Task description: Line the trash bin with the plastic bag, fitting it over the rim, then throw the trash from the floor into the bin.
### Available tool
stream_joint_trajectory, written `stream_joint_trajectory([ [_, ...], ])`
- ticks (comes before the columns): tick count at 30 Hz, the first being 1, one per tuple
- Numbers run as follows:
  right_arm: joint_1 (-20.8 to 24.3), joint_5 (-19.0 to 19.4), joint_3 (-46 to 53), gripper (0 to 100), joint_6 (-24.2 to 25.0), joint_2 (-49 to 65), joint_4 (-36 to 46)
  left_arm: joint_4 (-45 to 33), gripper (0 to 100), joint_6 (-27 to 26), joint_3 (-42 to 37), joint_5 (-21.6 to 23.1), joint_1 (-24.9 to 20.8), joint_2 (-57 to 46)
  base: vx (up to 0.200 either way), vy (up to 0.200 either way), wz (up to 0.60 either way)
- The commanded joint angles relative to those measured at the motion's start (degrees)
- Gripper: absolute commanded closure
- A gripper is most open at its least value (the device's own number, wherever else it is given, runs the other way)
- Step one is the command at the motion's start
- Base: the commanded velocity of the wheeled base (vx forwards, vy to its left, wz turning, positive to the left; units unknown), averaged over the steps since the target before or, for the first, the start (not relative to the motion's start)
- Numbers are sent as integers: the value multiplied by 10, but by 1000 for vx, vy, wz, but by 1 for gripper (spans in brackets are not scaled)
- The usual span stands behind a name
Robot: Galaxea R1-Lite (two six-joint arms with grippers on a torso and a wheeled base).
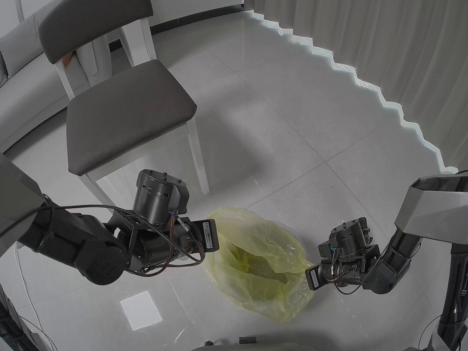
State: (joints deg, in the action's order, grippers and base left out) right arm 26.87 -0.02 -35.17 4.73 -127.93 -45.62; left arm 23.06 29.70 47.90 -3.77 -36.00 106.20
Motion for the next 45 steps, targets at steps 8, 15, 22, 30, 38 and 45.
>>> stream_joint_trajectory([
  [8, -16, -1, 5, 100, -2, -1, 3, 18, 100, 1, 38, 3, 15, 84, 0, 0, 0],
  [15, -21, -1, 33, 0, -10, 12, -3, 19, 100, -1, 14, 6, 16, 66, 0, 0, 0],
  [22, -13, -1, 77, 0, -23, 122, 2, 17, 100, -1, -25, -1, -5, 10, 0, 0, 0],
  [30, 30, -1, 60, 0, -27, 153, 4, 16, 100, 9, -61, -43, -4, 18, 0, 0, 0],
  [38, 46, -1, 25, 0, -29, 130, 5, 23, 100, 27, -47, -44, 1, 51, 0, 0, 0],
  [45, 49, 0, 2, 0, -31, 130, 19, 29, 100, 22, 52, -37, 34, 150, 0, 0, 0],
])
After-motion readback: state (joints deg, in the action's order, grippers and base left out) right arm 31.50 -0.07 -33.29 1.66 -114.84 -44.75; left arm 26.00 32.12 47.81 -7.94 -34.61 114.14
